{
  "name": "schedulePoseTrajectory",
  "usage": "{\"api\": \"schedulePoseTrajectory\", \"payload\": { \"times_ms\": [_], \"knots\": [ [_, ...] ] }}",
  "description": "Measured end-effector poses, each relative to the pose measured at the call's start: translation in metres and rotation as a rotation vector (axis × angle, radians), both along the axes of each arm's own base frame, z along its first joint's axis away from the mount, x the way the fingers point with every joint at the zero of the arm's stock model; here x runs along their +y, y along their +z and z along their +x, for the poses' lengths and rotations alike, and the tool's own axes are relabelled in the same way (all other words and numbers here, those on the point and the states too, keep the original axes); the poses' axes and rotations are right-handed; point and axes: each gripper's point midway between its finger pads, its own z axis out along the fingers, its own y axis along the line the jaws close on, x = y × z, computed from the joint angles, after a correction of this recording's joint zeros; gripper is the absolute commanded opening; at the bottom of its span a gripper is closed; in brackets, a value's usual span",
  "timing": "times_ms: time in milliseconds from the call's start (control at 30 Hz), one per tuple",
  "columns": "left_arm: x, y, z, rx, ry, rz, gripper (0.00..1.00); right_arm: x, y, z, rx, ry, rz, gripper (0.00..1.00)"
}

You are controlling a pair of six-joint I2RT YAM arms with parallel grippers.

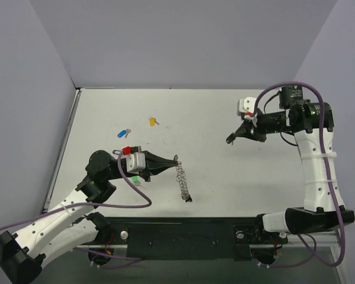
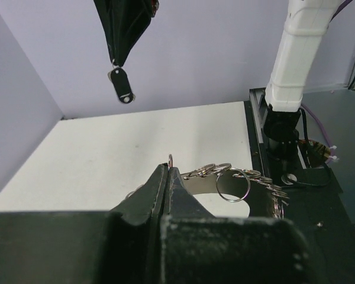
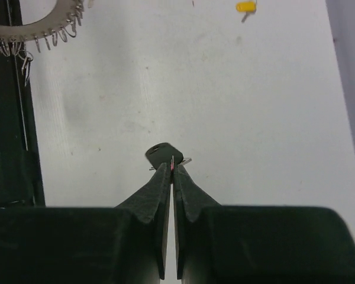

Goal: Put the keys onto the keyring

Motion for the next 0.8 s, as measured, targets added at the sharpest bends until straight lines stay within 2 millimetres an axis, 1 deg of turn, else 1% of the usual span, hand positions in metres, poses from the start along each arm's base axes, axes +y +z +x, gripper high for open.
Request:
{"api": "schedulePoseTrajectory", "payload": {
  "times_ms": [33, 100, 233, 333, 400, 500, 567, 633, 700, 800],
  "knots": [
    [-0.001, 0.005, 0.000, -0.019, 0.002, -0.006, 0.00, 0.007, 0.006, -0.002, -0.045, 0.065, -0.007, 0.00],
    [-0.002, 0.013, 0.001, -0.055, 0.011, -0.015, 0.00, 0.021, 0.013, -0.009, -0.106, 0.171, -0.013, 0.00],
    [-0.001, 0.018, 0.006, -0.095, 0.039, -0.021, 0.00, 0.052, 0.012, -0.037, -0.158, 0.374, -0.011, 0.00],
    [0.000, 0.019, 0.009, -0.115, 0.057, -0.021, 0.00, 0.072, 0.007, -0.066, -0.159, 0.501, -0.006, 0.00],
    [0.001, 0.018, 0.010, -0.134, 0.066, -0.023, 0.00, 0.080, 0.000, -0.092, -0.132, 0.566, -0.017, 0.00],
    [0.004, 0.009, 0.008, -0.158, 0.073, -0.028, 0.00, 0.088, -0.006, -0.115, -0.120, 0.587, -0.035, 0.00],
    [0.006, -0.003, 0.007, -0.164, 0.075, -0.029, 0.00, 0.094, -0.008, -0.122, -0.121, 0.563, -0.031, 0.00],
    [0.007, -0.015, 0.005, -0.160, 0.074, -0.027, 0.00, 0.103, -0.008, -0.123, -0.127, 0.520, -0.014, 0.00],
    [0.007, -0.023, 0.004, -0.157, 0.073, -0.034, 0.00, 0.112, -0.008, -0.122, -0.132, 0.479, 0.010, 0.00],
    [0.008, -0.029, 0.001, -0.146, 0.062, -0.059, 0.00, 0.130, -0.005, -0.114, -0.138, 0.425, 0.055, 0.00]
  ]
}}
